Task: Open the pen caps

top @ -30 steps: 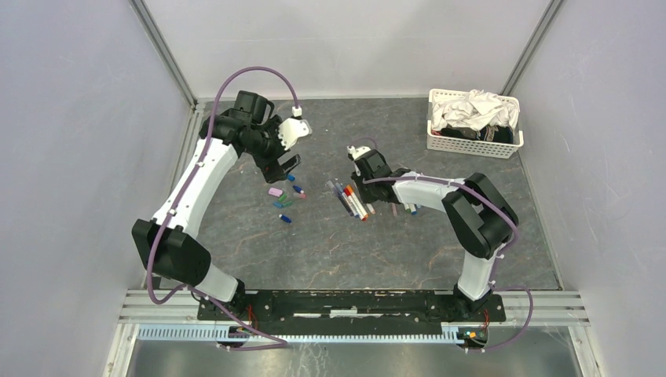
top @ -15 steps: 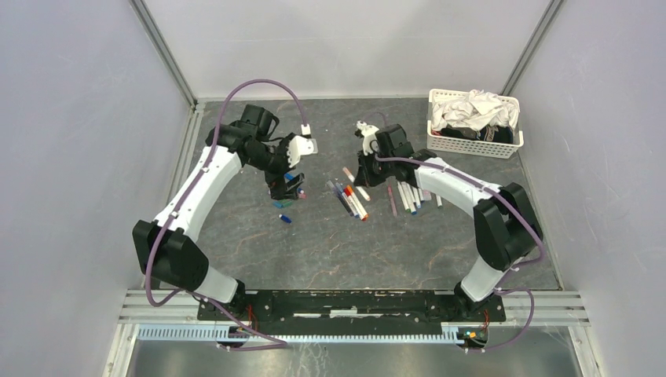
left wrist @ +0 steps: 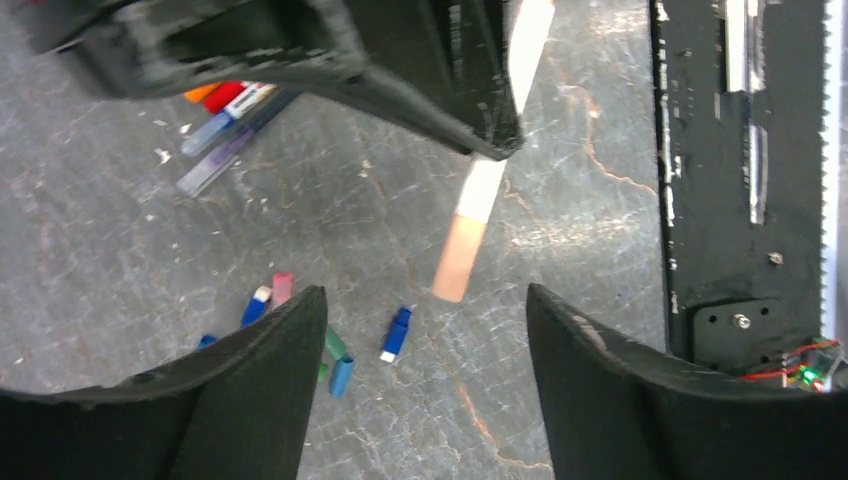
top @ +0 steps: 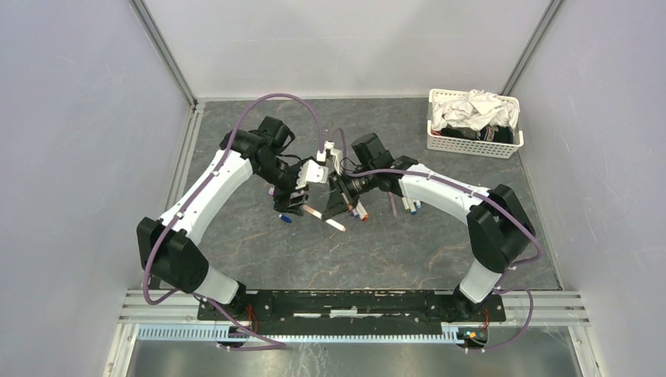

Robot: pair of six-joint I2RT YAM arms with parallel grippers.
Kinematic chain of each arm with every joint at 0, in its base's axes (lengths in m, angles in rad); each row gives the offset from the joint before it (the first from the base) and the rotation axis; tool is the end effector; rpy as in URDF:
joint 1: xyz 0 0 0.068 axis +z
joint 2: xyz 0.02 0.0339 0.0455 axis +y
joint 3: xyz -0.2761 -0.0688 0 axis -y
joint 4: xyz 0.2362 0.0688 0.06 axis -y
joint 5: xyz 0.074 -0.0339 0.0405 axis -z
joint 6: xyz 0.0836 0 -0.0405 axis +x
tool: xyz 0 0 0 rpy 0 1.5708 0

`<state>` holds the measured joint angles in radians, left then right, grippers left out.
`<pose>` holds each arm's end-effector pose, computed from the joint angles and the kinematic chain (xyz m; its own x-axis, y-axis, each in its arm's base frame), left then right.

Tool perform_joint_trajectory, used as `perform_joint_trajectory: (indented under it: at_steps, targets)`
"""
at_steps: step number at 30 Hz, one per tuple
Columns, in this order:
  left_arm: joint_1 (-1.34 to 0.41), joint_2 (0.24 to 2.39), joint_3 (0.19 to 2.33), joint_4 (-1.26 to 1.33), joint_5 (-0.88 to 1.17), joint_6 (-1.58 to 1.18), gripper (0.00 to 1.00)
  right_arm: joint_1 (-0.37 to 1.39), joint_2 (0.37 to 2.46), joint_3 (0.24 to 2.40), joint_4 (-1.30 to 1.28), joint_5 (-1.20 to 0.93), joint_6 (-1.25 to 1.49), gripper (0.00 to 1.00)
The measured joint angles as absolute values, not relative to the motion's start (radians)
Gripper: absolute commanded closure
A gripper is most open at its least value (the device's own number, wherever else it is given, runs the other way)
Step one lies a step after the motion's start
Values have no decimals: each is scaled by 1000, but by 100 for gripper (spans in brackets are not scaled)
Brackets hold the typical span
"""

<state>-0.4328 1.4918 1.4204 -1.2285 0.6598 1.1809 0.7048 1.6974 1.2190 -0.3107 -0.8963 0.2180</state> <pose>0.2287 -0.1621 0.2968 0.1118 0.7534 -0.6480 0.9916 -0.1273 0.0230 0.2480 0.2966 0.2423 -0.7060 -0.4231 -0.5679 -0.6873 0.2159 0.6936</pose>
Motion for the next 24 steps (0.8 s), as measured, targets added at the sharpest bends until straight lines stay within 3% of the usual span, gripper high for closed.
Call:
perform_joint_trajectory:
  at_steps: [2, 8, 11, 14, 16, 19, 21, 24]
  targets:
    - [-444, 1494, 1419, -1262, 664, 1213, 32, 704, 1708, 1222, -303, -919, 233, 100]
    - [-473, 1496, 1394, -1322, 663, 1268, 35, 702, 1748, 1246, -277, -954, 284, 100]
    - [-476, 1496, 1381, -1326, 661, 1272, 41, 702, 1756, 1257, -255, -970, 308, 100]
    - [-476, 1496, 1367, -1313, 655, 1272, 54, 702, 1756, 1261, -239, -985, 323, 100]
    - [-476, 1496, 1360, -1302, 650, 1272, 67, 702, 1757, 1261, -236, -994, 331, 99]
    - [-476, 1496, 1356, -1279, 637, 1273, 95, 702, 1758, 1261, -231, -1005, 345, 75]
    - [-477, 1496, 1356, -1286, 628, 1275, 98, 702, 1761, 1261, -221, -1007, 355, 68]
    - [-480, 1496, 1356, -1276, 627, 1274, 98, 704, 1772, 1261, -196, -1010, 369, 64]
